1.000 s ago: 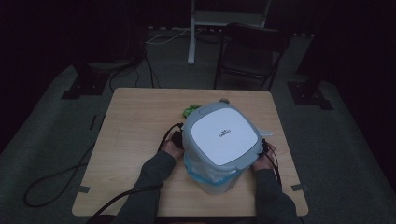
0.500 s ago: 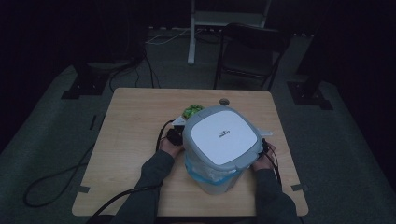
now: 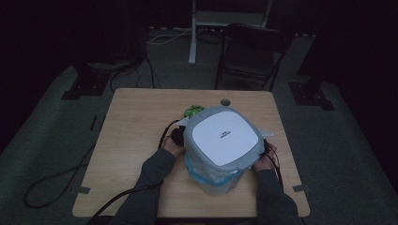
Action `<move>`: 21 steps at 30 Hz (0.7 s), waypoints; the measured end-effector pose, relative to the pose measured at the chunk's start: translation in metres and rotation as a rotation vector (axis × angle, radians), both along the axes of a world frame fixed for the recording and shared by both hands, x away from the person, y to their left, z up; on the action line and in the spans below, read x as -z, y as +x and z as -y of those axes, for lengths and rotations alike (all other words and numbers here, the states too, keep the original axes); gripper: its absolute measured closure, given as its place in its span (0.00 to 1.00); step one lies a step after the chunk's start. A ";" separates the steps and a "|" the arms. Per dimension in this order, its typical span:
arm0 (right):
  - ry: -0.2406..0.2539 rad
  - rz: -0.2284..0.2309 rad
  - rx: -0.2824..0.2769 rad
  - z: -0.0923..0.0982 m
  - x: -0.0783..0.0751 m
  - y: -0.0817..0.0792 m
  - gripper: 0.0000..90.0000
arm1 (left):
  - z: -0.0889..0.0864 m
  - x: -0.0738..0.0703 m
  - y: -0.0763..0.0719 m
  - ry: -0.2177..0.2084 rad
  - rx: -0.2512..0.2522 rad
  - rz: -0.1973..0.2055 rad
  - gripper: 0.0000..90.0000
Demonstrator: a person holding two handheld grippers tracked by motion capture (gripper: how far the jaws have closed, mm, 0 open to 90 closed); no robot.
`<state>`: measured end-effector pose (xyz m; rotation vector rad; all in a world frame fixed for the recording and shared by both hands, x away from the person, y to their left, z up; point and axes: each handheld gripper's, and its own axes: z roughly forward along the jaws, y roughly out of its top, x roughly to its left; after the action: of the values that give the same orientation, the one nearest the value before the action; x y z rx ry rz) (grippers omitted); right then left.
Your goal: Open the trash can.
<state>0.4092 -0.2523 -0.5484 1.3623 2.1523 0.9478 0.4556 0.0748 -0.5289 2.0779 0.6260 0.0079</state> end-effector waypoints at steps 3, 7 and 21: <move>0.000 0.000 0.000 0.000 0.000 0.000 0.24 | 0.005 0.002 -0.002 0.000 0.015 0.007 1.00; 0.000 0.000 0.000 0.000 0.000 0.000 0.24 | 0.010 0.005 -0.003 0.007 0.009 0.013 1.00; -0.001 0.001 0.001 0.000 0.000 0.000 0.24 | 0.010 0.013 -0.005 -0.006 -0.017 0.009 1.00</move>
<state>0.4092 -0.2522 -0.5485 1.3619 2.1511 0.9468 0.4505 0.0649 -0.5416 2.0654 0.6378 0.0246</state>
